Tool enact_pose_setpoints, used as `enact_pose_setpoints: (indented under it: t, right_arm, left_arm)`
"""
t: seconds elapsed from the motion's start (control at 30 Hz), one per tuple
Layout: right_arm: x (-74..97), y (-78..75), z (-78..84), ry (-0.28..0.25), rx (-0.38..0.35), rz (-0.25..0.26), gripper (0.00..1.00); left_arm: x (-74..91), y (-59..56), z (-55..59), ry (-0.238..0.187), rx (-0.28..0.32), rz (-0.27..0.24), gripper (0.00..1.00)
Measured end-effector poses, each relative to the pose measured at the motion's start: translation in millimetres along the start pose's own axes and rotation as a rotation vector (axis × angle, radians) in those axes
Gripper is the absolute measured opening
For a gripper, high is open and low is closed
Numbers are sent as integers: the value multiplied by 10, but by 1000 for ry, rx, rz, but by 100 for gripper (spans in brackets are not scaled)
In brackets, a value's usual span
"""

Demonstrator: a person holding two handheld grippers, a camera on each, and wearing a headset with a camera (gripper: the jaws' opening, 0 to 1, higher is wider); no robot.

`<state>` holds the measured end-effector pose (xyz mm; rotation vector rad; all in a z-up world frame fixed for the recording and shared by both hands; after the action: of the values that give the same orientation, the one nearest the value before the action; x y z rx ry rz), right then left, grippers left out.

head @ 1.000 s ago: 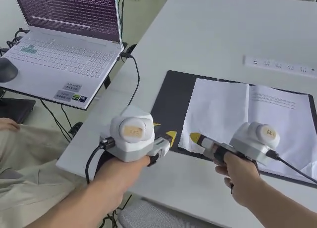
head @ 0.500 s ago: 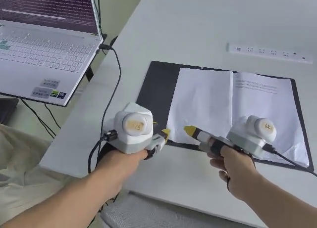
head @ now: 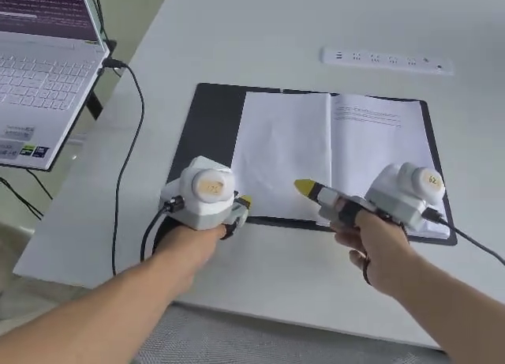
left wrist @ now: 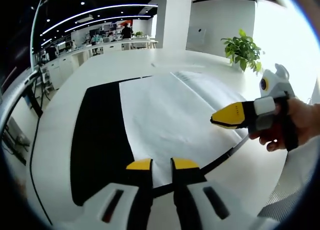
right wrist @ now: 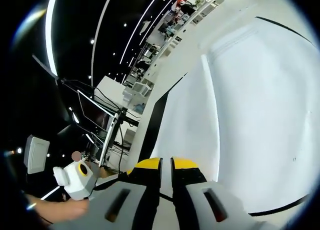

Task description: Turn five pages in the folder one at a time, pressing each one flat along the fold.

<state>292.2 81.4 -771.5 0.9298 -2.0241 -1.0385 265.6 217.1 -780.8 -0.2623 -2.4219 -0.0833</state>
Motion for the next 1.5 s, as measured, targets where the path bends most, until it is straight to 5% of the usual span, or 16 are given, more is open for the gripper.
enact_pose_setpoints:
  t: [0.2,0.47,0.7,0.8,1.07,1.27,1.5]
  right_arm:
    - [15,-94,-152,-10,-11,-16,5]
    - [-93,-251,-423,-6,-70,-17,0]
    - [-223,-428,-759,-27,-112,37,0]
    - [-278,-555,-891,-54,-201,74,0]
    - [-416,-620,-1033,-73,-262,58,0]
    - [-566,-688,-1186,-82,-287,61,0]
    - [-755,-717,-1383,-57,-213,93,0]
  left_arm:
    - [-54,-6,99,12,-14,-24,13]
    - [-48,35,98,-46,-46,-61,6]
    - [-67,36,102,-52,-85,-66,6]
    - [-72,36,103,-50,-104,-69,6]
    - [-74,43,106,-51,-105,-76,6]
    - [-76,45,110,-55,-100,-81,6]
    - [-73,47,110,-58,-93,-82,6]
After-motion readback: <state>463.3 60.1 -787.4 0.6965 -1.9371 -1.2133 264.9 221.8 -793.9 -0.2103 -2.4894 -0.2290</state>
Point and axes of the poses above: the centre of the closed fingertips' face, and the gripper's own axes: x roughly backward along the fingers, y roughly to its left, z roughly out of its underside, the point moved 4 cm from there along x, roughly backward along the fingers, and after that the axes turned 8 degrees about -z, right-handed, at the moved point
